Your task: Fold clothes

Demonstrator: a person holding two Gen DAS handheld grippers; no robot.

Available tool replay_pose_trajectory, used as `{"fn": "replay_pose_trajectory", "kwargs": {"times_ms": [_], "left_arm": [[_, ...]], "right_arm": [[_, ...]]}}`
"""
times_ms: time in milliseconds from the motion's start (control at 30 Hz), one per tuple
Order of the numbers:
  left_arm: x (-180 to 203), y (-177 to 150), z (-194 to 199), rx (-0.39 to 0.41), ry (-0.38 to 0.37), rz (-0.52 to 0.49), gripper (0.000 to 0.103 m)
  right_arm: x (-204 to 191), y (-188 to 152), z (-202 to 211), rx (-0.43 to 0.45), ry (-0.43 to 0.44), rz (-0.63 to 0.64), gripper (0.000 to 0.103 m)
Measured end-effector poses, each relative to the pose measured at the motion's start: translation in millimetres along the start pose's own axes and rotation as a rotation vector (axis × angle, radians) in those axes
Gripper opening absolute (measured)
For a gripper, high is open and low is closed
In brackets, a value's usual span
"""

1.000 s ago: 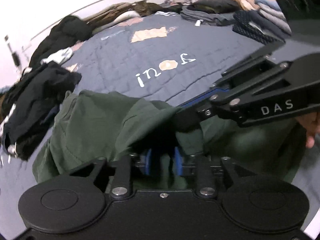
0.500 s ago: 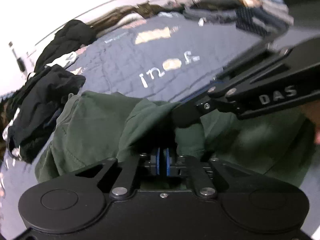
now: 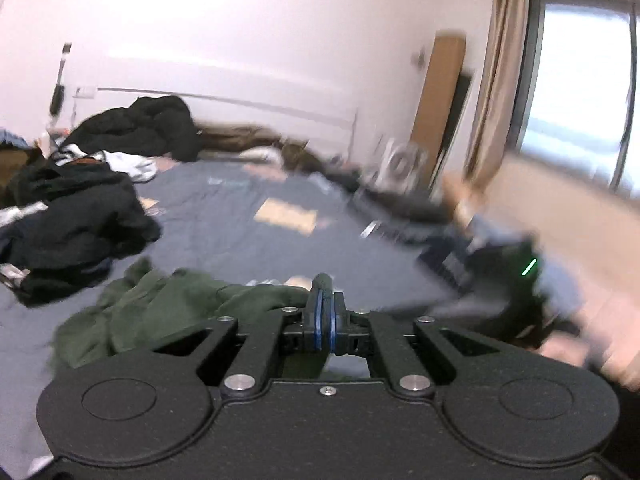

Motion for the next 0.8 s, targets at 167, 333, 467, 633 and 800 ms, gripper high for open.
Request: {"fn": "replay_pose_trajectory", "kwargs": {"times_ms": [167,333,467,633,800], "left_arm": [[-16,-10,12,-0.017,-0.023,0.088,0.003],[-17,-44,2,-0.180,0.138,-0.034,0.004],[-2,-45,-10,-0.211,0.176,-0.128,0.007],[15,-47,-25,-0.248,0.223,-0.246,0.048],[16,-63,-50,-0.316,0.256,-0.291,0.037]], "right_arm": [[1,5,3,0.036,0.061,-0.046,0.004],[3,-1,-3,-0.010,0.038,-0.032,0.004],[-8,-7,-14,-0.067,0.040,0.020,0.004],[-17,-14,-22,-0.120,0.035,0.067,0.004],[-20,-15,-18,-0.134,0.021,0.096,0.004]]}}
Point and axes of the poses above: each gripper's, at about its wrist camera, not at the fingertips, and z roughly against the way its jaws point, x to its right, y to its top, the point moved 2 cm from there along -z, roughly the way its jaws point, and after that the axes turned 6 degrees about z, right-handed, at the moved point
